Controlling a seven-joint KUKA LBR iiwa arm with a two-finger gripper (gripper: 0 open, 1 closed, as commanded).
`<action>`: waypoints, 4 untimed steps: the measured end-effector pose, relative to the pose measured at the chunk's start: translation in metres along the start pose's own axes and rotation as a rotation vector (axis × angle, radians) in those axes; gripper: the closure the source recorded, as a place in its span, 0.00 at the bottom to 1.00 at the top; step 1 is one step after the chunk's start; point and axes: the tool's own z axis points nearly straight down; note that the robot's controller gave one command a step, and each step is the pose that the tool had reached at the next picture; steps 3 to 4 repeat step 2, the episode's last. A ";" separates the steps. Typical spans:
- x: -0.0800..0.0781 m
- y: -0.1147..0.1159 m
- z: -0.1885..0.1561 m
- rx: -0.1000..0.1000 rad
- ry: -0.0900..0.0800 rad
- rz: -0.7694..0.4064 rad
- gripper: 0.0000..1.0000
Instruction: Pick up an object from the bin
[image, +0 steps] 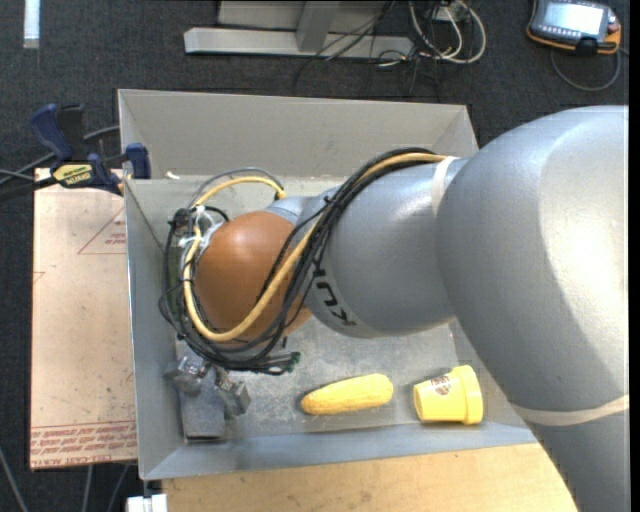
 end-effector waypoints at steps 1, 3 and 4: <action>0.000 0.000 0.000 0.000 0.000 0.000 1.00; -0.003 -0.001 -0.035 0.002 -0.006 0.003 1.00; -0.003 -0.001 -0.035 0.002 -0.006 0.003 1.00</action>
Offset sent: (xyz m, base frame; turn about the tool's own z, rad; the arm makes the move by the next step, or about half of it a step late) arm 0.0001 0.0000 0.0330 0.0000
